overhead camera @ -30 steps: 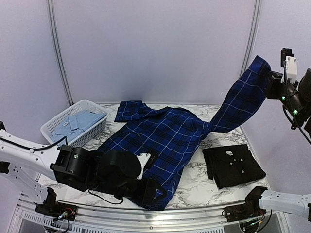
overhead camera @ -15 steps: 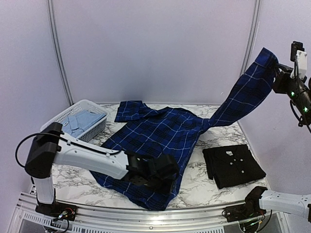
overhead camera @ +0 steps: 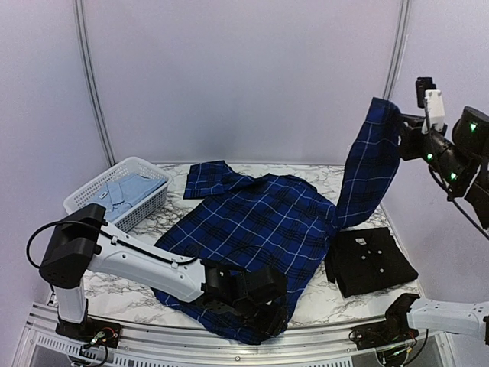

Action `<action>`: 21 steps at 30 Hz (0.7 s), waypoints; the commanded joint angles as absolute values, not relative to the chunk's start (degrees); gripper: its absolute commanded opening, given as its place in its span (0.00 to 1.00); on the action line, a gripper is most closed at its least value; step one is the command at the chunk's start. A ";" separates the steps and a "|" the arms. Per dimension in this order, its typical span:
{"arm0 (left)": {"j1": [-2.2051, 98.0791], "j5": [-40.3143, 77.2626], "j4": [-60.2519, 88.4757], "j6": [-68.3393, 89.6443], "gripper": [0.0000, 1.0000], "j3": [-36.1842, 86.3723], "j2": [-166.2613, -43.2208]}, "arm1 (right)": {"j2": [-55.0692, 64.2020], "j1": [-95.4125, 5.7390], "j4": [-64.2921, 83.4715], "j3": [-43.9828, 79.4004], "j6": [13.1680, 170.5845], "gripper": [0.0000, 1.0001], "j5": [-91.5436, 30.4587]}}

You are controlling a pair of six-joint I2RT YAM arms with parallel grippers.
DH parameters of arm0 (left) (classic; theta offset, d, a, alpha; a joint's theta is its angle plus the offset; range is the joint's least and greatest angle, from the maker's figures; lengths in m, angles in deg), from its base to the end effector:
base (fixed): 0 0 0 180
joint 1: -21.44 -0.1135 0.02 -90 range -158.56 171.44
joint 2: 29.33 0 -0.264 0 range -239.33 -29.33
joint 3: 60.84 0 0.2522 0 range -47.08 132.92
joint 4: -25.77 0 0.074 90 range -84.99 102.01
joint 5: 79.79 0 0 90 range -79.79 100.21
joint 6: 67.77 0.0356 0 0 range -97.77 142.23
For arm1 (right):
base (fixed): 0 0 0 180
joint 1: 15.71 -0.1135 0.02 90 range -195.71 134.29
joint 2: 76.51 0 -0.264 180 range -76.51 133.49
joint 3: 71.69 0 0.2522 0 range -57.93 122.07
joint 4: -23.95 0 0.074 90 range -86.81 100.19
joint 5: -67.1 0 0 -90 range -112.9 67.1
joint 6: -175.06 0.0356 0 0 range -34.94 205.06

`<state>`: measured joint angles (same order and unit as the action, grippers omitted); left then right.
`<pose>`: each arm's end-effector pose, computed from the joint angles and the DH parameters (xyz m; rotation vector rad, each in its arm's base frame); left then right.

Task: Fold and stack the long sleeve shirts
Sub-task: Flatten out the crumpled shirt at the center of the board.

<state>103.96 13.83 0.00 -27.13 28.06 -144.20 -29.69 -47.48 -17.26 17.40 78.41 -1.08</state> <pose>0.0532 -0.4223 0.1566 0.8229 2.6569 -0.9167 0.1200 0.0588 0.4776 -0.2190 1.5383 0.0509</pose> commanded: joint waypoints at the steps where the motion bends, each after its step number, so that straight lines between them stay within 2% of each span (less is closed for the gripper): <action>1: 104.22 18.45 1.43 -24.71 0.72 28.07 -143.27 | -27.80 -47.88 -17.38 14.27 81.74 0.00 -13.42; 5: 104.11 19.61 3.56 -24.23 0.80 25.90 -138.95 | -26.66 -47.87 -15.31 8.55 85.87 0.00 -20.95; 8: 103.96 20.19 3.75 -25.16 0.80 23.05 -136.55 | -26.13 -47.86 -12.70 3.52 88.64 0.00 -22.28; 16: 106.19 13.18 2.18 -29.22 0.68 14.94 -124.27 | -26.11 -47.81 -15.20 -0.15 92.66 0.00 -15.99; 21: 109.16 7.79 -2.79 -30.67 0.60 16.48 -123.68 | -25.45 -47.88 -17.02 -2.08 94.39 0.00 -17.98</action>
<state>107.15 13.04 1.94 -29.19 15.56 -124.31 -25.14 -47.48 -16.23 -0.91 91.56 -17.73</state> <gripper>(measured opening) 0.632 0.004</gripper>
